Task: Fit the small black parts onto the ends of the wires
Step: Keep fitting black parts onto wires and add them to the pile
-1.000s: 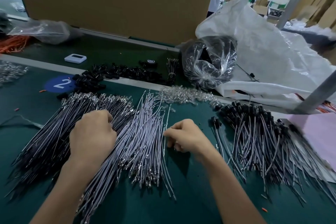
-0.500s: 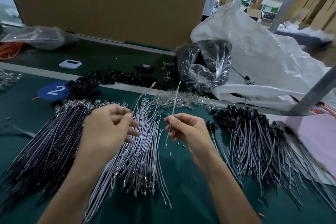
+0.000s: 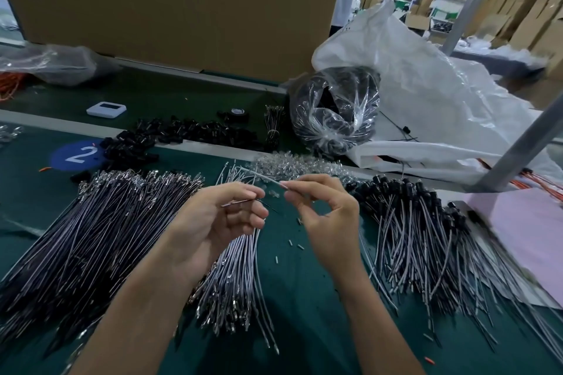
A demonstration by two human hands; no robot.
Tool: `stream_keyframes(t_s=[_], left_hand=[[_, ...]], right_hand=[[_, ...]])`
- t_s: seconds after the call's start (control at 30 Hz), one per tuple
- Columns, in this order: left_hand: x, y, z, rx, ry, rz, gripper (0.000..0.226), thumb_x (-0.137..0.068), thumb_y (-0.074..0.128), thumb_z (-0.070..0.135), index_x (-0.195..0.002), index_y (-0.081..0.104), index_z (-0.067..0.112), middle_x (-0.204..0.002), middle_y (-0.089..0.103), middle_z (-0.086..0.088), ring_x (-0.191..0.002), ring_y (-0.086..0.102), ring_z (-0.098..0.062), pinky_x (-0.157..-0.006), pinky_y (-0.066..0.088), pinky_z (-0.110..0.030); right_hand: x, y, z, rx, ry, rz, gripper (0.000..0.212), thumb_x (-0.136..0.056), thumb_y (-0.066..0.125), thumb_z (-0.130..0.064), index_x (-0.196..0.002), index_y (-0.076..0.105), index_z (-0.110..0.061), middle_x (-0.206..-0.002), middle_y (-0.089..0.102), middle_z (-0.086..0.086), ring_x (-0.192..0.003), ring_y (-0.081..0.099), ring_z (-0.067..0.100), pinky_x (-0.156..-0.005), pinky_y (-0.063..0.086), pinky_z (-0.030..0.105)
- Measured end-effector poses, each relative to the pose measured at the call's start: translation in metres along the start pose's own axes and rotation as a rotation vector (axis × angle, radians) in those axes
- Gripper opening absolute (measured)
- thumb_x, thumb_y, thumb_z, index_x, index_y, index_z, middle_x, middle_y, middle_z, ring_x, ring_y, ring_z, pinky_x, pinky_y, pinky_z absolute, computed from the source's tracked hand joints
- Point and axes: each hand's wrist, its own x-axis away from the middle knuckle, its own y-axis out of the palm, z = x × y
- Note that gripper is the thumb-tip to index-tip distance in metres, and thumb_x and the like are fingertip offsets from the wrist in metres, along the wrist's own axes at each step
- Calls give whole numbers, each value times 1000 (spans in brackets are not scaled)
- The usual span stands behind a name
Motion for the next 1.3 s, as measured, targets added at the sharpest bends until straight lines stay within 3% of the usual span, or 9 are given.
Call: stream_keyframes(t_s=[0.27, 0.47, 0.57, 0.67, 0.73, 0.83, 0.97, 1.13, 1.3], left_hand=[[-9, 7, 2, 291, -85, -120, 21, -74, 54, 4, -93, 58, -1, -52, 51, -3, -37, 41, -8, -37, 35, -16], [-20, 3, 4, 299, -105, -133, 20, -75, 54, 4, -93, 61, -1, -61, 60, -6, -43, 51, -9, -41, 44, -17], [-40, 1, 9, -62, -53, -54, 21, -87, 53, 2, -105, 63, 3, -66, 67, -5, -52, 61, -12, -49, 51, -20], [-86, -5, 13, -602, 140, 205, 16, -94, 53, 3, -107, 60, 11, -73, 71, -3, -66, 65, -14, -59, 49, -28], [-125, -15, 17, -953, 279, 333, 20, -92, 55, 3, -108, 63, 12, -91, 71, -5, -83, 65, -18, -72, 52, -35], [-178, -34, 24, -1383, 330, 316, 38, -90, 53, 0, -125, 62, 14, -127, 64, -9, -114, 59, -27, -93, 49, -36], [-226, -53, 22, -1585, 224, 226, 55, -90, 50, -2, -142, 50, 17, -145, 50, -11, -127, 50, -30, -96, 46, -35], [-249, -60, 17, -1690, 355, 306, 34, -91, 55, 5, -123, 66, 9, -117, 67, -17, -108, 60, -35, -87, 52, -40], [-248, -53, 19, -1733, 364, 318, 22, -95, 56, 21, -107, 66, 6, -98, 61, -16, -92, 59, -35, -68, 43, -36]], right_hand=[[4, 3, 0, -148, 85, -158, 17, -80, 75, 1, -92, 78, -10, -82, 76, -2, -76, 72, 8, -73, 56, 22], [3, 4, 4, -157, 124, -78, 22, -83, 74, -3, -86, 75, -24, -75, 73, -3, -66, 67, 11, -64, 55, 29], [0, 4, 13, -126, 217, 58, 17, -85, 73, -6, -85, 77, -23, -79, 74, -2, -72, 68, 12, -70, 58, 36], [-2, 1, 23, -97, 345, 167, 18, -86, 72, -7, -84, 76, -24, -79, 75, -2, -74, 69, 16, -73, 59, 36], [-2, -3, 27, -51, 364, 190, 19, -87, 72, -7, -85, 75, -26, -83, 74, -1, -76, 68, 11, -74, 57, 28], [-3, -4, 29, 31, 337, 179, 16, -87, 71, -7, -88, 75, -23, -90, 72, -3, -77, 66, 2, -71, 52, 16], [-2, -1, 27, 79, 298, 155, 12, -87, 71, -6, -92, 77, -16, -90, 70, -5, -80, 64, -1, -70, 48, 9], [-2, 2, 27, 112, 230, 145, 11, -86, 71, -4, -92, 77, -12, -87, 68, -10, -82, 63, -4, -71, 46, 6], [1, 7, 28, 109, 215, 129, 11, -86, 72, -5, -92, 78, -12, -86, 68, -9, -82, 63, -2, -71, 46, 7]])
